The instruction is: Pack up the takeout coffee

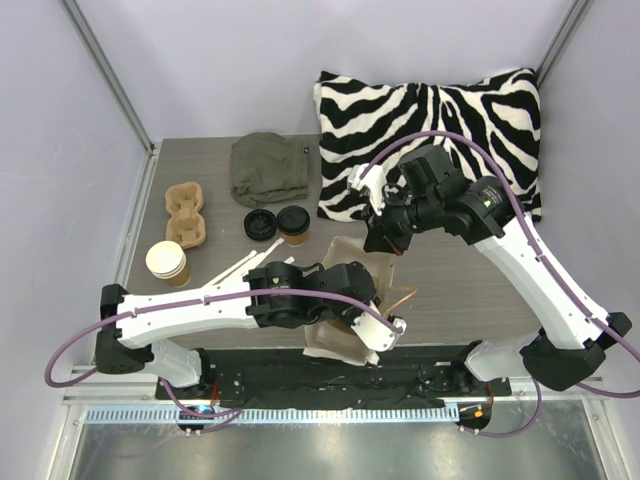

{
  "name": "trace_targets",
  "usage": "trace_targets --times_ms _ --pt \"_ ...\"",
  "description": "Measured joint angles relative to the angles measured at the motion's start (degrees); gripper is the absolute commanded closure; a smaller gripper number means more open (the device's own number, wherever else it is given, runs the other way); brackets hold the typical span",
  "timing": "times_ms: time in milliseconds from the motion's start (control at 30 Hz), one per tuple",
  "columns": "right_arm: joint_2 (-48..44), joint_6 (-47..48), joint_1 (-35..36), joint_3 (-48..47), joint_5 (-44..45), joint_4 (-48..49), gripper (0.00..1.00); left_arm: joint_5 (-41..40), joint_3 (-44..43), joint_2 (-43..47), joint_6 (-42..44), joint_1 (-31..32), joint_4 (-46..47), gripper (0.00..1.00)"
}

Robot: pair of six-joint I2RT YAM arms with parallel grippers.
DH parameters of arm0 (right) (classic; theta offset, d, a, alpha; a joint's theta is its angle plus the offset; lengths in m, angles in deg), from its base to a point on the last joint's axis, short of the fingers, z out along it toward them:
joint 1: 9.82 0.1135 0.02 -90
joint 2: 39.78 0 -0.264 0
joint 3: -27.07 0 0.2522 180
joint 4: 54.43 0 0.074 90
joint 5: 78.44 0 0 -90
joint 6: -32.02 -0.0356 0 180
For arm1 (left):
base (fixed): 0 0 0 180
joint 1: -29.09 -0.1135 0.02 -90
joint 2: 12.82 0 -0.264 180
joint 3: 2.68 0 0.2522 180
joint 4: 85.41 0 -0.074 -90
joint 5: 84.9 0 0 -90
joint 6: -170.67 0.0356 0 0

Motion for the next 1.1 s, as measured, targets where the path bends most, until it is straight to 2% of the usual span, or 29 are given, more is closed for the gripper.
trace_targets --times_ms 300,767,833,933,967,1033,1100 --pt "-2.0 1.2 5.1 0.3 -0.1 0.9 0.99 -0.4 1.5 0.0 -0.8 0.2 -0.1 0.98" --pt "-2.4 1.0 5.5 1.6 0.5 1.4 0.99 -3.9 7.1 -0.4 -7.0 0.2 1.7 0.98" --pt "-2.4 1.0 5.5 1.6 0.5 1.6 0.99 -4.2 7.1 -0.4 -7.9 -0.1 1.8 0.96" --pt "-2.4 1.1 5.5 1.7 0.5 1.7 0.99 -4.3 7.5 -0.4 -8.4 -0.6 2.5 0.86" --pt "-2.4 1.1 5.5 1.7 0.4 1.7 0.99 -4.3 7.8 -0.4 -8.4 -0.7 3.0 0.79" --pt "-2.4 1.1 5.5 1.7 0.1 1.7 0.99 -4.4 8.4 -0.4 -8.4 -1.0 3.7 0.7" --pt "-2.4 1.1 5.5 1.7 0.0 1.7 0.99 -4.4 8.5 -0.4 -8.4 -1.0 4.2 0.68"
